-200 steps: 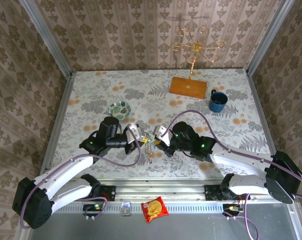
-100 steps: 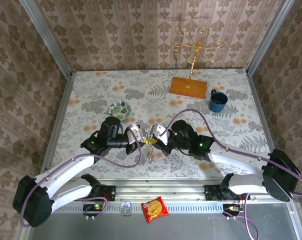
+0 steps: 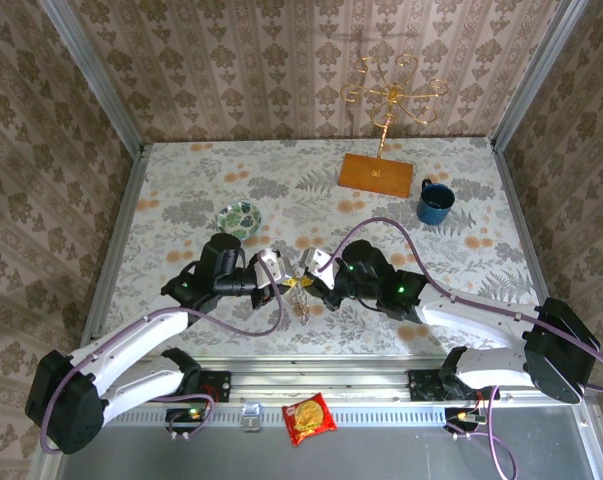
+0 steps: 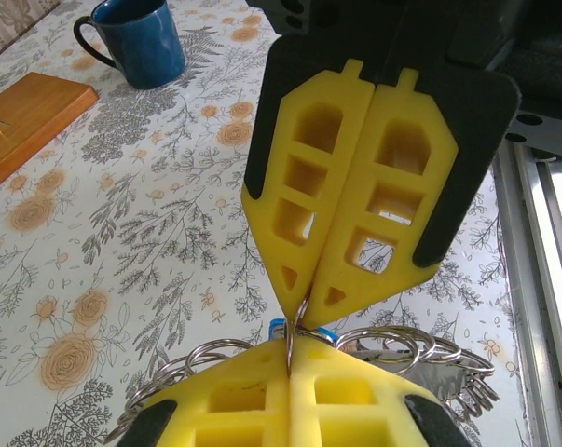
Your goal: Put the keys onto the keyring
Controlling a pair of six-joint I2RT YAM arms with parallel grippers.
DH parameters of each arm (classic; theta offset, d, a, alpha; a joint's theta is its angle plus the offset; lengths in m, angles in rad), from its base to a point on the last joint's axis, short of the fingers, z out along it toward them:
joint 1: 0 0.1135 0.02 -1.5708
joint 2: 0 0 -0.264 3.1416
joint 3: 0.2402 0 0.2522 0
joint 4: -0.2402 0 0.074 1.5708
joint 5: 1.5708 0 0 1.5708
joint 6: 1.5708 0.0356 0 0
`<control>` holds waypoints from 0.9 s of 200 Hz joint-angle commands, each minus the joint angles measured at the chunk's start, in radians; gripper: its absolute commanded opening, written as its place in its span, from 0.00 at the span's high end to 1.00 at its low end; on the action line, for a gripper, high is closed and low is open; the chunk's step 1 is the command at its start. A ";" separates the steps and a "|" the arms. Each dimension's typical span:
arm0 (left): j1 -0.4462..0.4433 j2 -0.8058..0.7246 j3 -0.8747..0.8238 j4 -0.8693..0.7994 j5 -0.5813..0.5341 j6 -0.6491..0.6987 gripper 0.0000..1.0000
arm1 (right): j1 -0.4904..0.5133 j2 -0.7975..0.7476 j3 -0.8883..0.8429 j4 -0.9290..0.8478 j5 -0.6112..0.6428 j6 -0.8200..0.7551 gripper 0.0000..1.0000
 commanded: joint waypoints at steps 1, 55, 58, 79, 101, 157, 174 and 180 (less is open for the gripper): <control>-0.011 0.003 0.019 0.007 0.029 0.029 1.00 | -0.005 0.002 0.023 0.049 0.040 0.017 1.00; -0.012 0.006 0.016 0.000 0.029 0.033 1.00 | -0.005 -0.006 0.020 0.069 0.042 0.027 1.00; -0.011 0.006 0.016 0.000 0.029 0.032 1.00 | -0.005 -0.006 0.020 0.069 0.042 0.026 1.00; -0.012 0.013 0.017 -0.006 0.029 0.032 1.00 | -0.002 -0.012 0.017 0.069 0.055 0.012 1.00; -0.012 0.002 0.014 0.002 -0.021 0.031 1.00 | 0.005 -0.020 0.014 0.059 0.082 -0.005 1.00; -0.011 0.002 0.018 0.001 -0.014 0.029 1.00 | 0.008 0.004 0.024 0.052 0.092 0.015 1.00; -0.012 -0.003 0.018 0.002 -0.011 0.030 1.00 | 0.007 0.011 0.029 0.046 0.102 0.034 1.00; -0.012 -0.005 0.016 0.006 -0.008 0.030 1.00 | 0.005 0.012 0.030 0.046 0.103 0.045 1.00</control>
